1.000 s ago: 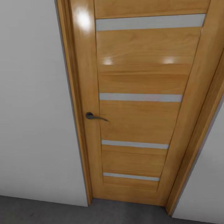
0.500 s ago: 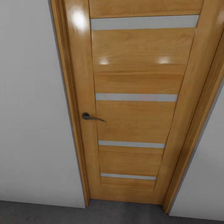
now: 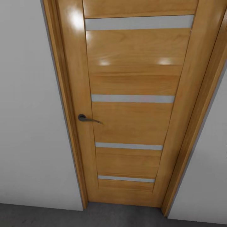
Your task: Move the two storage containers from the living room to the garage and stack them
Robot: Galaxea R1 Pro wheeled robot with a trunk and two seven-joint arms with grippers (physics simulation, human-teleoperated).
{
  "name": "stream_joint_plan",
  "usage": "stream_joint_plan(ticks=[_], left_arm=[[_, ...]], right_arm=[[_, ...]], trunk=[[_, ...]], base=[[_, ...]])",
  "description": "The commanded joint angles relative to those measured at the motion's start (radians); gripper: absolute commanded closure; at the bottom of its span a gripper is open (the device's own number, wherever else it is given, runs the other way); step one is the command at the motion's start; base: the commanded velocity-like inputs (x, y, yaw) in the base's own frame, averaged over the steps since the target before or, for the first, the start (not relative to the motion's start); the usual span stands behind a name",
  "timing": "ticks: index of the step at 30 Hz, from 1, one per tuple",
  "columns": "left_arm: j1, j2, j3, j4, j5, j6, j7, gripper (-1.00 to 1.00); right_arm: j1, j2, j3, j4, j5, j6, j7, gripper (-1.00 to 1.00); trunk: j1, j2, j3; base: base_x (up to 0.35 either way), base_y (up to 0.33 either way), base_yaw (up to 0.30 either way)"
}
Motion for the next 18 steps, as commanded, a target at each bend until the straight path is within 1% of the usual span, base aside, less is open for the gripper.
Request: stream_joint_plan(ticks=[1, 14, 18], left_arm=[[0.0, 0.0, -0.001, 0.0, 0.006, -0.003, 0.0, -1.0], [0.0, -0.002, -0.001, 0.0, 0.006, -0.003, 0.0, -1.0], [0.0, -0.001, -0.001, 0.0, 0.006, -0.003, 0.0, -1.0]], right_arm=[[0.0, 0.0, 0.0, 0.0, 0.005, -0.002, 0.0, -1.0], [0.0, 0.0, -0.001, 0.0, 0.005, -0.001, 0.001, -1.0], [0.0, 0.0, -0.001, 0.0, 0.005, -0.002, 0.002, -1.0]], trunk=[[0.0, 0.0, -0.001], [0.0, 0.0, -0.001], [0.0, 0.0, -0.001]], base=[[0.0, -0.013, 0.0], [0.0, -0.002, 0.0], [0.115, 0.0, 0.0]])
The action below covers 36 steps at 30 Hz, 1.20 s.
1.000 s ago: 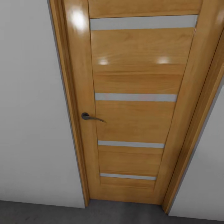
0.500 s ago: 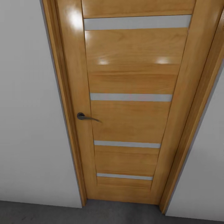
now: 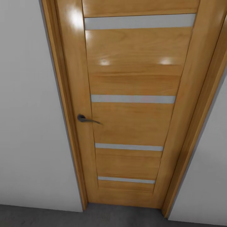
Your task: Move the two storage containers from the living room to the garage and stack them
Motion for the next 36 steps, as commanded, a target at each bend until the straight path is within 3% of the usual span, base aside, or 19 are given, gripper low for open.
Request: stream_joint_plan(ticks=[1, 16, 36], left_arm=[[0.0, 0.0, -0.001, 0.0, 0.006, -0.003, 0.0, -1.0], [0.0, 0.0, -0.001, 0.0, 0.007, -0.004, 0.0, -1.0], [0.0, 0.0, -0.001, 0.0, 0.006, -0.004, 0.0, -1.0]], right_arm=[[0.0, 0.001, 0.001, 0.0, 0.005, -0.002, 0.0, -1.0], [0.0, 0.004, 0.004, 0.0, 0.002, -0.002, 0.0, -1.0], [0.0, -0.005, 0.003, 0.0, 0.007, -0.008, -0.005, -1.0]], trunk=[[0.0, 0.0, -0.001], [0.0, 0.0, -0.001], [0.0, 0.0, -0.001]], base=[[0.191, 0.0, 0.0], [0.2, 0.0, 0.0], [0.013, 0.0, 0.052]])
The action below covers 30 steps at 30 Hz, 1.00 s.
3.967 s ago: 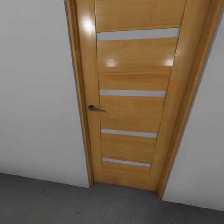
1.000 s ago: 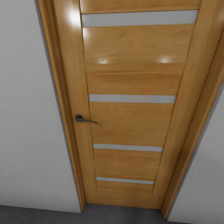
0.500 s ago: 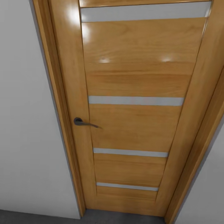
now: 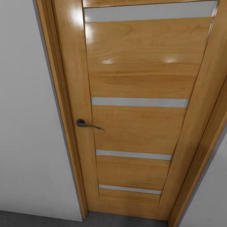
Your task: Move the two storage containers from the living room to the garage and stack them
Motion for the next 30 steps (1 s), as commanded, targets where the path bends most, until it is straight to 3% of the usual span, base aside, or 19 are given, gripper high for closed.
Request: stream_joint_plan(ticks=[1, 24, 26, 30], left_arm=[[0.0, 0.0, -0.001, 0.0, 0.006, -0.003, 0.0, -1.0], [0.0, -0.006, 0.0, 0.0, 0.006, -0.003, 0.009, -1.0], [0.0, -0.007, 0.0, 0.0, 0.005, -0.003, 0.009, -1.0], [0.0, -0.007, 0.0, 0.0, 0.005, -0.003, 0.009, -1.0]], right_arm=[[0.0, 0.0, 0.0, 0.0, 0.006, -0.004, 0.0, -1.0], [0.0, 0.0, -0.005, -0.004, 0.0, -0.004, -0.002, -1.0], [0.0, -0.002, -0.006, -0.053, 0.002, 0.001, 0.001, -1.0], [0.0, -0.004, -0.004, -0.263, 0.004, 0.035, 0.008, -1.0]], trunk=[[0.0, 0.0, -0.001], [0.0, 0.0, -0.001], [0.0, 0.0, -0.001], [0.0, 0.0, -0.001]], base=[[0.0, 0.0, 0.0], [0.0, 0.0, 0.0], [0.0, 0.0, 0.0], [0.0, 0.0, 0.0]])
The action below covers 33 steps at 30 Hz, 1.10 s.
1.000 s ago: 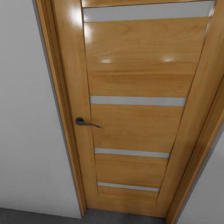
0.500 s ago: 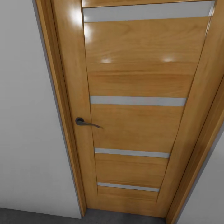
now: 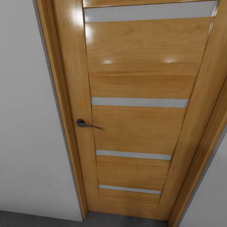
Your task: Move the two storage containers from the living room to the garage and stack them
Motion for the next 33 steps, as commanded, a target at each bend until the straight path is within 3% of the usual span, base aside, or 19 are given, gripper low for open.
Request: stream_joint_plan(ticks=[1, 5, 11, 22, 28, 31, 33], left_arm=[[0.0, 0.0, -0.001, 0.0, 0.006, -0.002, 0.001, -1.0], [0.0, 0.001, -0.001, 0.0, 0.006, -0.002, 0.001, -1.0], [0.0, 0.0, -0.002, 0.0, 0.005, -0.002, 0.001, -1.0], [0.0, -0.001, -0.004, 0.0, 0.002, -0.002, 0.001, -1.0], [0.0, 0.0, -0.004, 0.0, 0.002, -0.002, 0.0, -1.0], [0.0, 0.001, -0.004, 0.0, 0.002, -0.002, 0.0, -1.0], [0.0, 0.0, -0.005, 0.0, 0.001, -0.002, 0.001, -1.0]], right_arm=[[0.0, -0.001, 0.0, -0.068, 0.006, 0.027, 0.003, -1.0], [0.0, 0.002, 0.0, -0.23, 0.012, 0.107, 0.007, -1.0], [0.0, 0.005, -0.003, -0.492, 0.066, 0.258, 0.005, -1.0], [0.0, 0.008, -0.009, -0.841, 0.075, 0.319, -0.001, -1.0], [-0.003, 0.01, -0.003, -1.064, 0.077, 0.454, 0.0, -1.0], [-0.032, 0.015, 0.001, -1.162, 0.077, 0.534, 0.004, -1.0], [-0.079, 0.016, 0.029, -1.213, 0.077, 0.585, 0.008, -1.0]], trunk=[[0.0, 0.0, -0.001], [0.0, 0.0, -0.001], [0.0, 0.0, -0.001], [0.0, 0.0, -0.001], [0.0, 0.0, -0.001], [0.0, 0.0, -0.001], [0.0, 0.0, -0.001]], base=[[0.0, 0.0, 0.0], [0.0, 0.0, 0.0], [0.0, 0.0, 0.0], [0.0, 0.0, 0.0], [0.0, 0.0, 0.0], [0.0, 0.0, 0.0], [0.0, 0.0, 0.0]])
